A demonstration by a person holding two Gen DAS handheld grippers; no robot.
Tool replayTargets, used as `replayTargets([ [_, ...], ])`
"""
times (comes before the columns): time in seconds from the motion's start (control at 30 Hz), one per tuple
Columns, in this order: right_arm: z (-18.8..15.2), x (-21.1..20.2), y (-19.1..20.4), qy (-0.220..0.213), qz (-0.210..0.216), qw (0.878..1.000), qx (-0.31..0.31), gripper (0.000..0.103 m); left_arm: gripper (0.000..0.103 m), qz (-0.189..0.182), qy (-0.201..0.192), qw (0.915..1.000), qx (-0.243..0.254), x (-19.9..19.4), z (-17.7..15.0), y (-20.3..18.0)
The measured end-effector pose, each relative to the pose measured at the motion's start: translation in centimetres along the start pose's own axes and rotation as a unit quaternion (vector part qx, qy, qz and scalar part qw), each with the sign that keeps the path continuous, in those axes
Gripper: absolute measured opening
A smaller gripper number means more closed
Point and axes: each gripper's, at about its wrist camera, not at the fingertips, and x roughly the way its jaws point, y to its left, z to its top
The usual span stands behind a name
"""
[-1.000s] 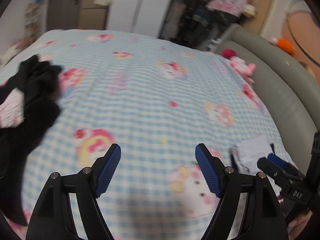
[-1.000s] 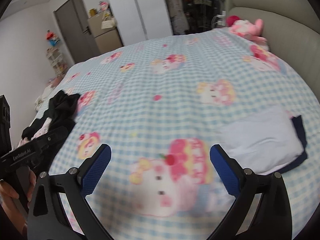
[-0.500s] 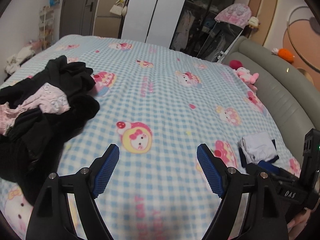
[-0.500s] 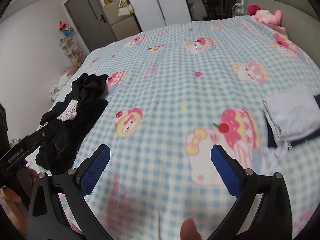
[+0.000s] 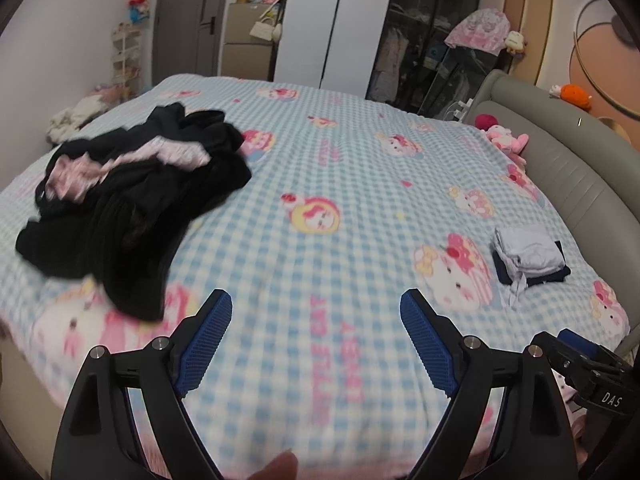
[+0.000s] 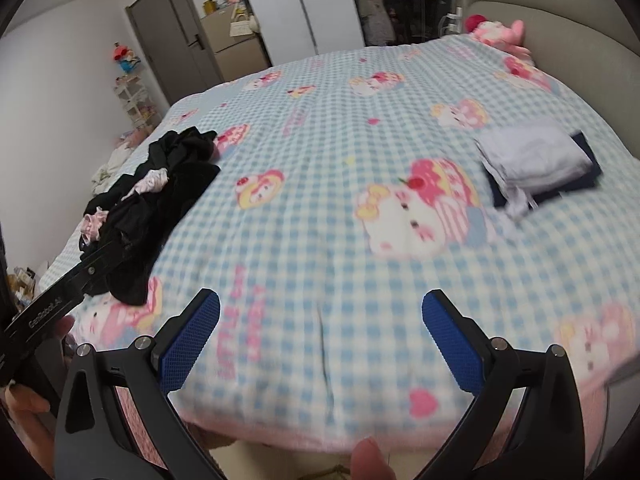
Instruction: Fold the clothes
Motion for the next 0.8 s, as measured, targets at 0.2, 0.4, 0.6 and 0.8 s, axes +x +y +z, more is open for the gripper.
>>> replayTargets([
  [0.2,-4.6,-2.1,-0.7,-0.006,-0.041,0.999,0.001,0.102,0.088,0.002,0.004,1.0,0.002,-2.2,-4.8,0.1],
  [0.4,-7.5,-2.6,-1.3,0.003,-0.051,0.999,0.006,0.102,0.088,-0.008,0.016,0.9994,0.028,-2.6,-7.9,-1.7],
  [0.6,-8.3,-2.3,-1.3,0.013,-0.046,0.999,0.009,0.103,0.088,-0.014,0.033,0.9983,0.046,-2.2,-8.9,-3.0],
  [0.8,-8.3,-2.5,-1.0,0.01,-0.066,0.998,0.007,0.103,0.088,-0.015,0.034,0.9986,0.039,-2.2,-8.9,-3.1],
])
